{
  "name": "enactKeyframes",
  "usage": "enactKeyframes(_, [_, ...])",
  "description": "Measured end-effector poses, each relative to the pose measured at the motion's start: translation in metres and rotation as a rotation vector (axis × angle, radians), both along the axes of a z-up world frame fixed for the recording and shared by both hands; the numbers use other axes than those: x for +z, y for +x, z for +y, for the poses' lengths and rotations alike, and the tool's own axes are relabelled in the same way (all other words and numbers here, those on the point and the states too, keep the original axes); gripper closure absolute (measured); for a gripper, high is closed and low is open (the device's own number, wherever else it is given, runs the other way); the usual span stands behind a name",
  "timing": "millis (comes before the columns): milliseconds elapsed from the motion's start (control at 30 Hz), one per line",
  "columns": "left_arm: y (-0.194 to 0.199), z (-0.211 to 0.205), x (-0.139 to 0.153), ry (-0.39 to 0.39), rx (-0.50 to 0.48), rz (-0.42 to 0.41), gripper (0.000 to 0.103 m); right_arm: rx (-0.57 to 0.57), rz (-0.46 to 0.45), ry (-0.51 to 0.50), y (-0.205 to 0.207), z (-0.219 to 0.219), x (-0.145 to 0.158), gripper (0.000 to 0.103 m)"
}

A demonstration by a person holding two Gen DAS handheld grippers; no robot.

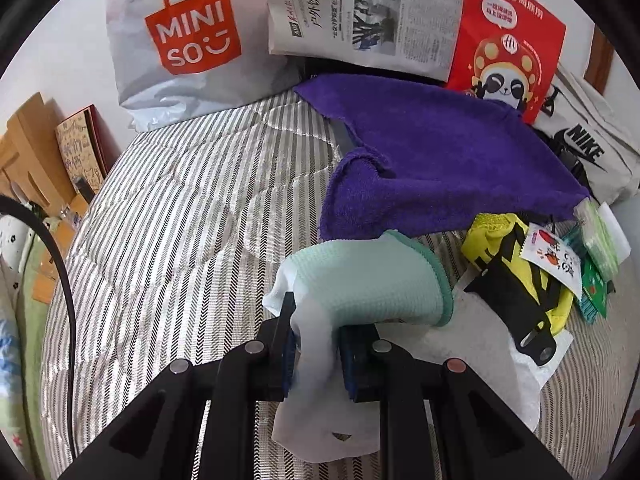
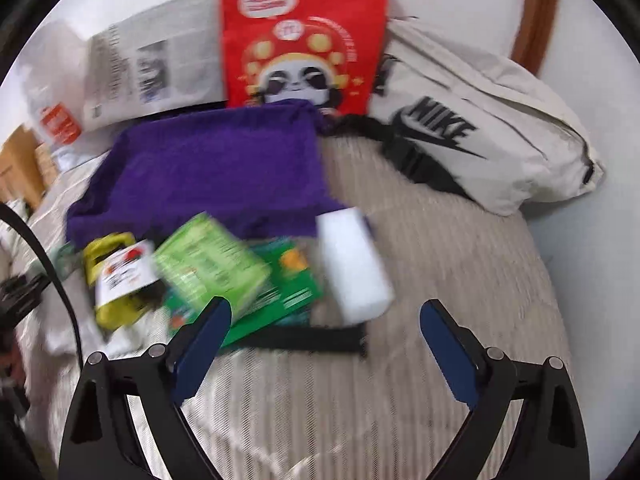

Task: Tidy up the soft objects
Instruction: 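Lift the glove with the left gripper while the right gripper grasps the white sponge block, then carry the glove and sponge block over the purple towel with both grippers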

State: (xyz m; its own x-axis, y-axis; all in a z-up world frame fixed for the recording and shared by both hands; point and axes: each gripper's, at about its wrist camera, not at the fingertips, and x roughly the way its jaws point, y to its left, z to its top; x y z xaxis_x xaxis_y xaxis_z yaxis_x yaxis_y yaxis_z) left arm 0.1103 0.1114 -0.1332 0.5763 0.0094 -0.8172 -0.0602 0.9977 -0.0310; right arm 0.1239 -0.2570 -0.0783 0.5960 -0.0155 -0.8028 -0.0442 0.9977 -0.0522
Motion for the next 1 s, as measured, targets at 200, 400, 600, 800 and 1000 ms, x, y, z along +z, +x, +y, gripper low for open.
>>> enactKeyframes(200, [-0.001, 0.006, 0.0, -0.046, 0.018, -0.029, 0.085, -0.004, 0.018, -0.004, 0.036, -0.021, -0.023, 0.013])
enactKeyframes(400, [-0.006, 0.002, -0.001, -0.028, 0.021, -0.073, 0.085, 0.028, 0.111, -0.001, 0.061, -0.025, -0.057, 0.053])
enactKeyframes(600, [-0.006, 0.004, 0.0, -0.035, 0.006, -0.073, 0.085, 0.047, 0.057, 0.061, 0.058, -0.029, -0.054, 0.074])
enactKeyframes(800, [-0.005, 0.013, 0.002, -0.078, 0.013, -0.044, 0.088, 0.045, 0.018, 0.068, 0.048, -0.03, -0.031, 0.074])
enactKeyframes(1000, [-0.017, 0.025, 0.014, -0.096, 0.036, -0.045, 0.088, 0.065, -0.003, 0.074, 0.037, -0.021, -0.008, 0.074])
